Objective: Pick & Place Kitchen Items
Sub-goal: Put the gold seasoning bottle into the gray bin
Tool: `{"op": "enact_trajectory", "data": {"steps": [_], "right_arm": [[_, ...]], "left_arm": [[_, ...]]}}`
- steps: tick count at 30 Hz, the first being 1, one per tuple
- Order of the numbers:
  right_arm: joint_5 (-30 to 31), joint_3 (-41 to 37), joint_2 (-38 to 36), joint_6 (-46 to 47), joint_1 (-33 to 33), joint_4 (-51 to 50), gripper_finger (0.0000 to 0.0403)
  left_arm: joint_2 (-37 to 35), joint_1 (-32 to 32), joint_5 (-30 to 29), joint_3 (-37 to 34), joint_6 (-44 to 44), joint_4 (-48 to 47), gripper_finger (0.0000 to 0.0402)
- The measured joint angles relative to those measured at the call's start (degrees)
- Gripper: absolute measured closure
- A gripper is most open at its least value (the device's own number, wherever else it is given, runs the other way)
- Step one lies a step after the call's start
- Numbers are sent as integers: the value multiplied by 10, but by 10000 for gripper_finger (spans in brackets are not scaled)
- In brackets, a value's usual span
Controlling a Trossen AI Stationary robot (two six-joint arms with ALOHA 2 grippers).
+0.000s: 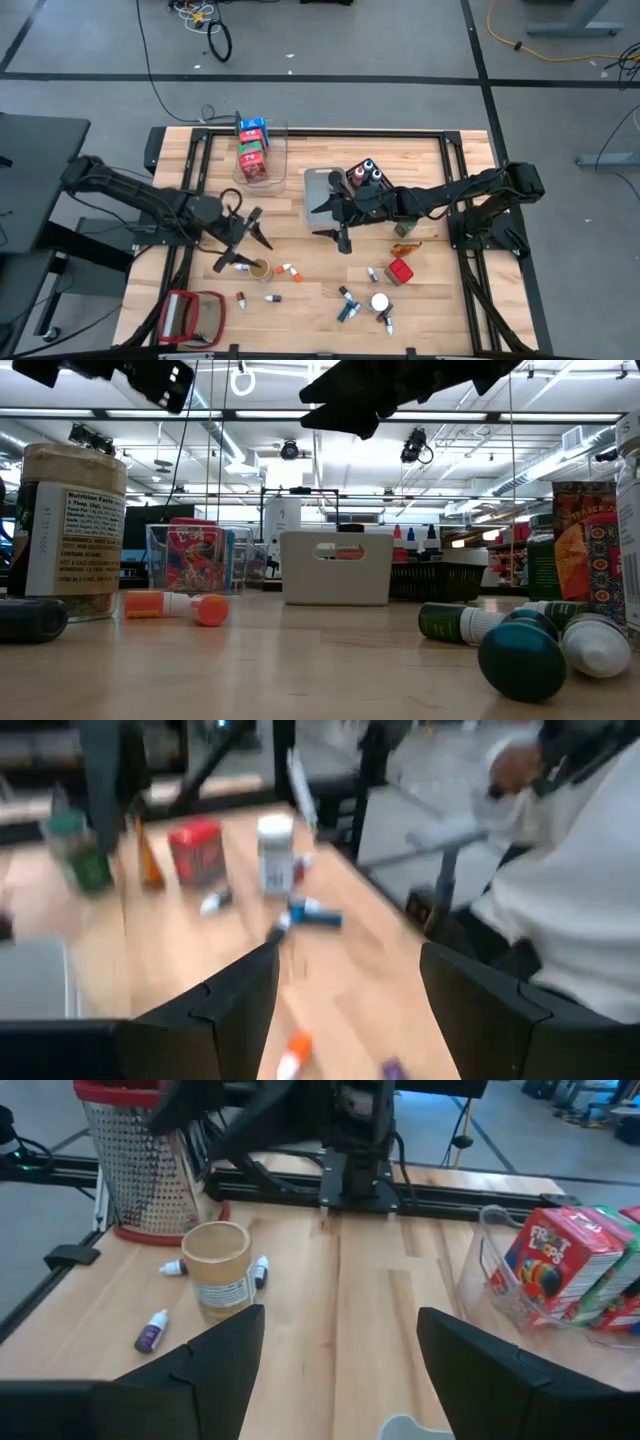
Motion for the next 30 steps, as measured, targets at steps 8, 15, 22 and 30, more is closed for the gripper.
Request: {"op": "enact_trajectory", "data": {"steps": [8, 15, 22, 30], "right_arm": [[-2, 0, 0, 43, 0, -4, 129], [-2, 0, 0, 81, 0, -4, 129], [0, 0, 0, 95, 0, -4, 129], [24, 0, 0, 95, 0, -3, 129]], "left_arm": [[53, -10, -69, 0, -10, 2, 96], [112, -19, 12, 0, 6, -18, 66], [165, -45, -3, 0, 10, -59, 72], [210, -53, -42, 0, 46, -73, 74]]}}
